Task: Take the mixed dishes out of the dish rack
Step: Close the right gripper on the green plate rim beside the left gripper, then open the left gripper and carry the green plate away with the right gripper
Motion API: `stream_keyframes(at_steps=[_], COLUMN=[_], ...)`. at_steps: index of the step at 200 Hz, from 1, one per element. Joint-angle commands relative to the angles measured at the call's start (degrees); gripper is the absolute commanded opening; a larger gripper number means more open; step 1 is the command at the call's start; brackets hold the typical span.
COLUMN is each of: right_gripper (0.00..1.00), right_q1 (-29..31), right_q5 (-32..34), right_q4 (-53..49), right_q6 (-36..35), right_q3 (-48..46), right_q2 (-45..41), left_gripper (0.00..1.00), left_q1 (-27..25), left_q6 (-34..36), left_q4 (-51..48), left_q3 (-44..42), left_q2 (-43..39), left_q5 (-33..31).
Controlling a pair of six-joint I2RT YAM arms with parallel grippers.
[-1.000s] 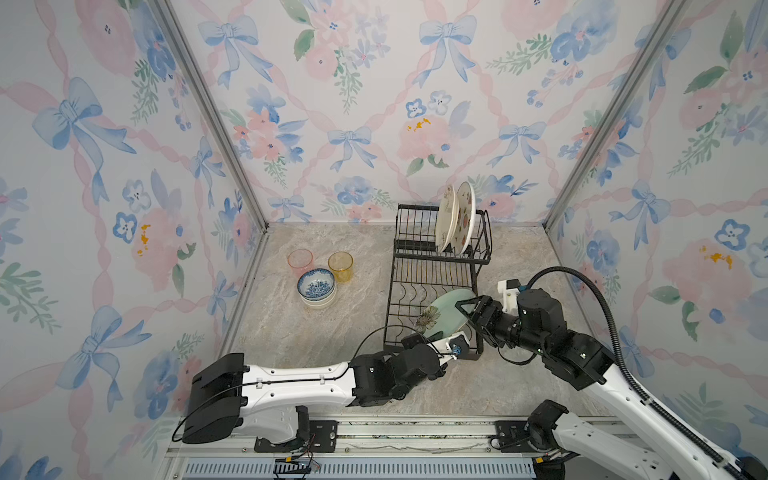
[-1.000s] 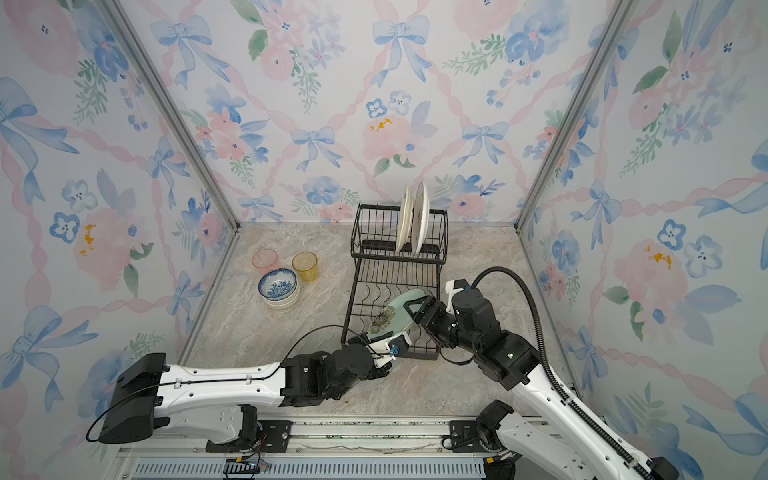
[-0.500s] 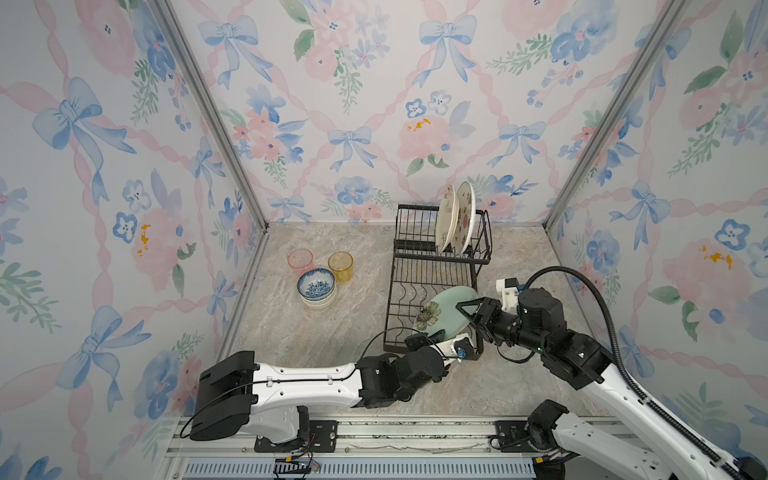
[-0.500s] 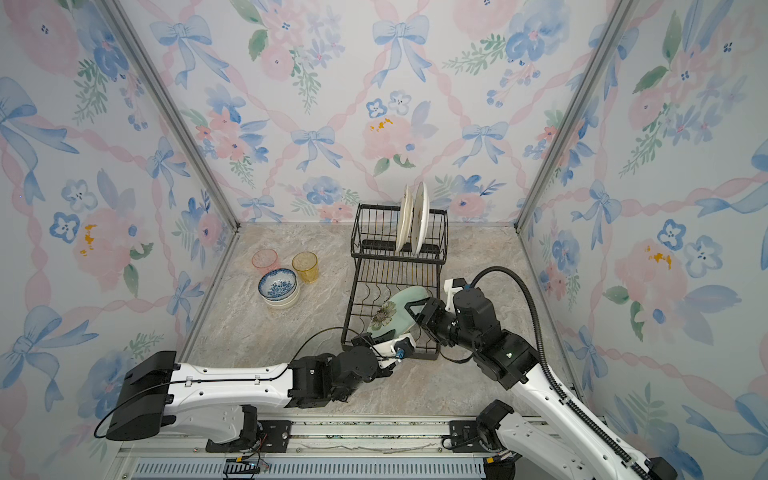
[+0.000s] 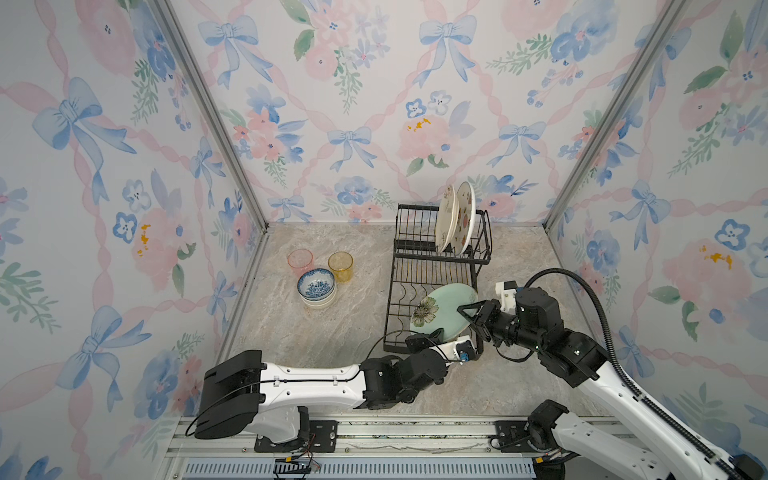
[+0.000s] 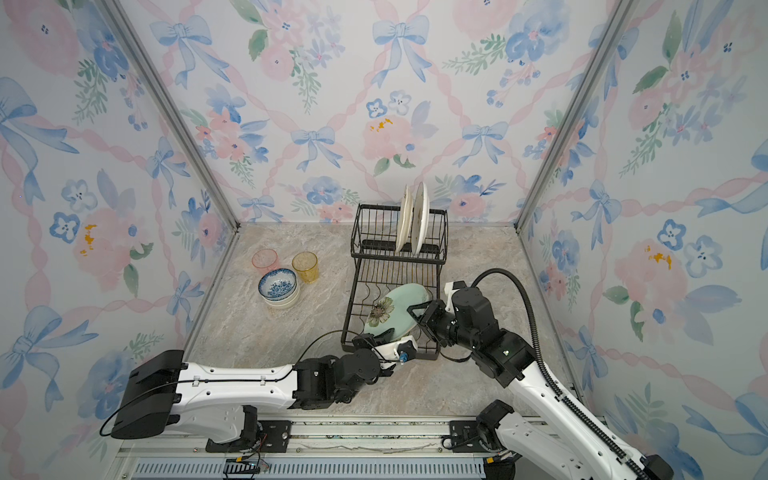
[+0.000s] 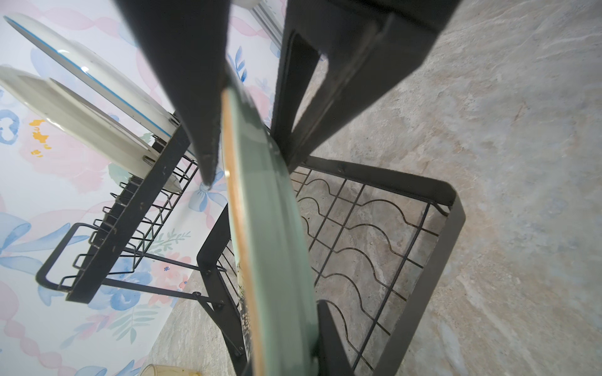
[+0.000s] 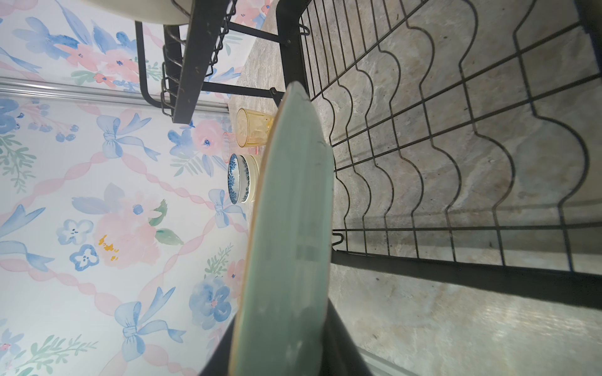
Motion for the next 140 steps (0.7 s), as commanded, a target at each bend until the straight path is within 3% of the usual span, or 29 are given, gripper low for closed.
stream_keyframes(at_steps=[1, 50, 84, 122, 140], right_gripper=[0.09, 0.01, 0.00, 0.00, 0.00], right_q1=[-0.6, -1.1, -1.5, -1.8, -1.8], right_q5=[-0.5, -0.5, -0.4, -0.4, 0.0], right_q4=[2.6, 1.9, 1.1, -0.5, -1.8], right_q6=[-2.6, -2.9, -3.7, -5.2, -6.1], right_q3=[-0.2, 0.0, 0.3, 1.0, 1.7], right_q2=[-0.6, -0.1, 0.5, 1.3, 1.7], left_gripper=[0.00, 0.00, 0.24, 0.31, 0.45], left_q1=[-0.3, -0.3, -0.3, -0.3, -0.3], left_q6=[-1.2, -1.3, -1.3, -1.1, -1.7], left_q4=[5.8, 6.1, 6.6, 6.7, 7.0], left_q3=[0.5, -0.1, -0.7, -0.7, -0.8], left_q2=[0.0, 0.3, 0.8, 2.2, 1.9], left_q5=[-1.1, -2.5, -3.6, -5.8, -5.5])
